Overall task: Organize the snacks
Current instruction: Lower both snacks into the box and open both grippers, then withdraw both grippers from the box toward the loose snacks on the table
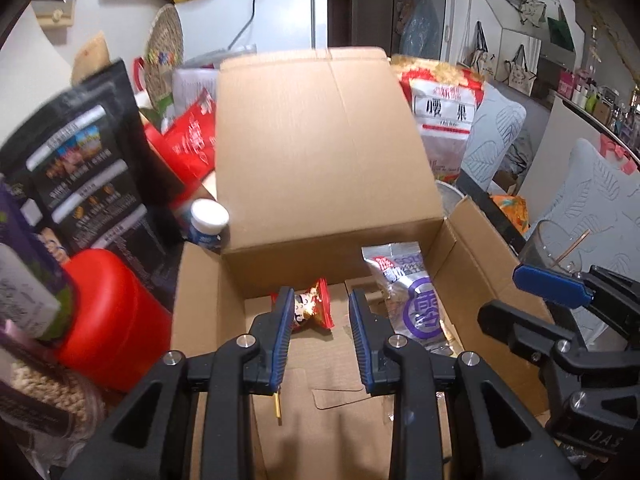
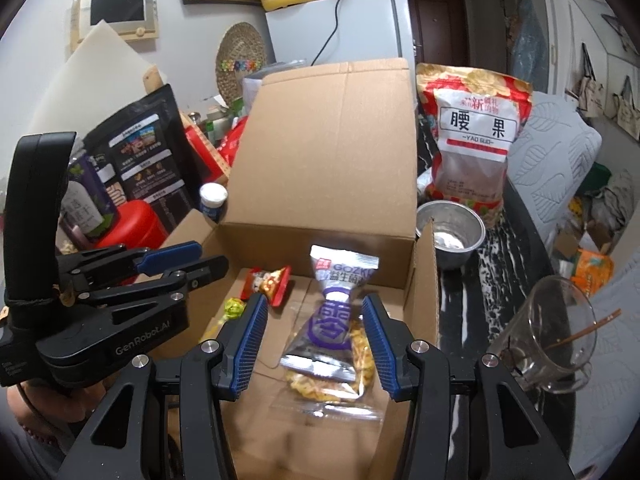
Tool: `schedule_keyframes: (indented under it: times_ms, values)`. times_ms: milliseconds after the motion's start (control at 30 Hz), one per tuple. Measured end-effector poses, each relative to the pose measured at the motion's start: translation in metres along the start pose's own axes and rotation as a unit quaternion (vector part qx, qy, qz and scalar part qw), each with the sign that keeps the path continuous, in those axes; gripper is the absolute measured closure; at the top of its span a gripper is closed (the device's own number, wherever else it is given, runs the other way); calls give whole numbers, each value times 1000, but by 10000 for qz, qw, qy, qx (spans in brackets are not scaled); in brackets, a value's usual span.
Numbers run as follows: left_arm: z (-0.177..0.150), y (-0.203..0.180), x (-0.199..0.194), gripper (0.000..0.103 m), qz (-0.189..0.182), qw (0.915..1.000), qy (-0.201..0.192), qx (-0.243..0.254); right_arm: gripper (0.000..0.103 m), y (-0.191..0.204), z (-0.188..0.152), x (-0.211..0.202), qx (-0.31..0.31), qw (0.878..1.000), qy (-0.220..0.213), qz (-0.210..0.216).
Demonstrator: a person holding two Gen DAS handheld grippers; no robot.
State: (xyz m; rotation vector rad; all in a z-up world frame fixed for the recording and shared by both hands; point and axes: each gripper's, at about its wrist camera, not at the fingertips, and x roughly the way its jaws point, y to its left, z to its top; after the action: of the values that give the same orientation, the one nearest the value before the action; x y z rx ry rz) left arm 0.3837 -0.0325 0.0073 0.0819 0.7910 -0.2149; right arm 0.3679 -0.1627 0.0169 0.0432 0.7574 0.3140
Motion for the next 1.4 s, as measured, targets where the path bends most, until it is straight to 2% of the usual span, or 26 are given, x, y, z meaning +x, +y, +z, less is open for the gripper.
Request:
schedule_keyframes:
  times_ms: [167,467,800,833,900,967,1000,1400]
  values:
    - [1,-3,-33,75,10,9997,-248,-24,53,13,3,-28,-73,9998,-194,-12]
    - [-4,0,-102,75,268,9970,-726,-22,41,42,1,-89,-304,9972,-680,-87]
    - [-22,-3,-157,74,325,9942,-1028,3,35,64,-14,-139,-433,9940,-1006,-82]
    - [-24,-4,-162,72,326,9939,-1056,6,35,66,-16,-143,-450,9936,-1029,-83]
    - [-28,-5,-171,50,336,9930,-1133,-1,35,69,-20,-151,-486,9929,-1080,-84]
    - [-35,-7,-183,33,409,9905,-1316,-1,33,72,-25,-159,-514,9922,-1130,-82]
    - [-38,-8,-189,29,456,9889,-1414,7,32,74,-28,-163,-519,9920,-1150,-77]
    - [-82,-13,-236,22,383,9857,-1638,87,27,84,-70,-192,-392,9916,-1230,-66]
